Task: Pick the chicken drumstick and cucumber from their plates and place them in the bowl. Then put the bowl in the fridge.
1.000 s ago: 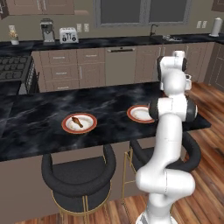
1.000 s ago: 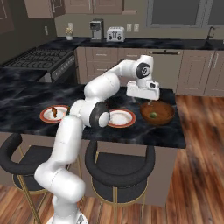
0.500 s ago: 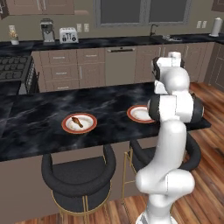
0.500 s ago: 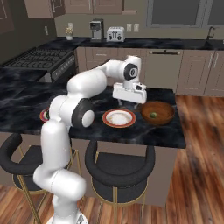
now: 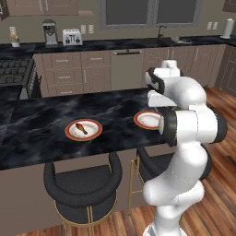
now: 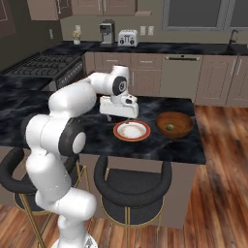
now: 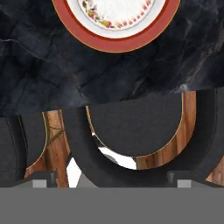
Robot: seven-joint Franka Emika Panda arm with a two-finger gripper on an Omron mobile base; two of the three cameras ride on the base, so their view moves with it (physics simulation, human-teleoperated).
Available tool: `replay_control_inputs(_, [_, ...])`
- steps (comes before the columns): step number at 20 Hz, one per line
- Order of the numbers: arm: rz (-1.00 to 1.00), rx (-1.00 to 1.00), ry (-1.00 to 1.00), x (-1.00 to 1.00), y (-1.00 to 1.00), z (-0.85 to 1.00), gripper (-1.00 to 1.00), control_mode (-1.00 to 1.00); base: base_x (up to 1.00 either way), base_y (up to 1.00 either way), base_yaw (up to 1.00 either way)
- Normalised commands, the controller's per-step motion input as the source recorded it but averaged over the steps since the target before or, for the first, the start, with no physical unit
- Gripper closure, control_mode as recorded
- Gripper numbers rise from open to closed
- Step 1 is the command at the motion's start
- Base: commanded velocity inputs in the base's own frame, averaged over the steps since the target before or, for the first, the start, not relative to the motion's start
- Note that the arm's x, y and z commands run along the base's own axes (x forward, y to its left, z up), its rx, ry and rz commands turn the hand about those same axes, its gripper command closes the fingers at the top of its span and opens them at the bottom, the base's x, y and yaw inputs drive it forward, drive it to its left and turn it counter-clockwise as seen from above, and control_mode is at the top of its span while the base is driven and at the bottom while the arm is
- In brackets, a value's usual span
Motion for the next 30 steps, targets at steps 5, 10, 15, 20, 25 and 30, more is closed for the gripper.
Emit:
replay_control_inputs(5, [0.15, 0.00, -0.14, -0.14, 0.92, 0.08, -1.00, -1.00, 0.00, 0.00, 0.00])
replay_control_inputs(10, [0.13, 0.00, -0.14, -0.14, 0.93, 0.00, -1.00, -1.00, 0.00, 0.00, 0.00])
replay_control_inputs(15, [0.05, 0.02, -0.11, -0.09, 0.94, -0.02, -1.00, -1.00, 0.00, 0.00, 0.00])
replay_control_inputs(20, [0.00, 0.08, -0.01, 0.03, 0.93, -0.02, -1.00, -1.00, 0.00, 0.00, 0.00])
replay_control_inputs(25, [0.08, 0.06, 0.00, 0.10, 0.87, -0.03, -1.00, -1.00, 0.00, 0.00, 0.00])
replay_control_inputs(30, [0.17, 0.00, 0.00, 0.30, 0.78, -0.11, -1.00, -1.00, 0.00, 0.00, 0.00])
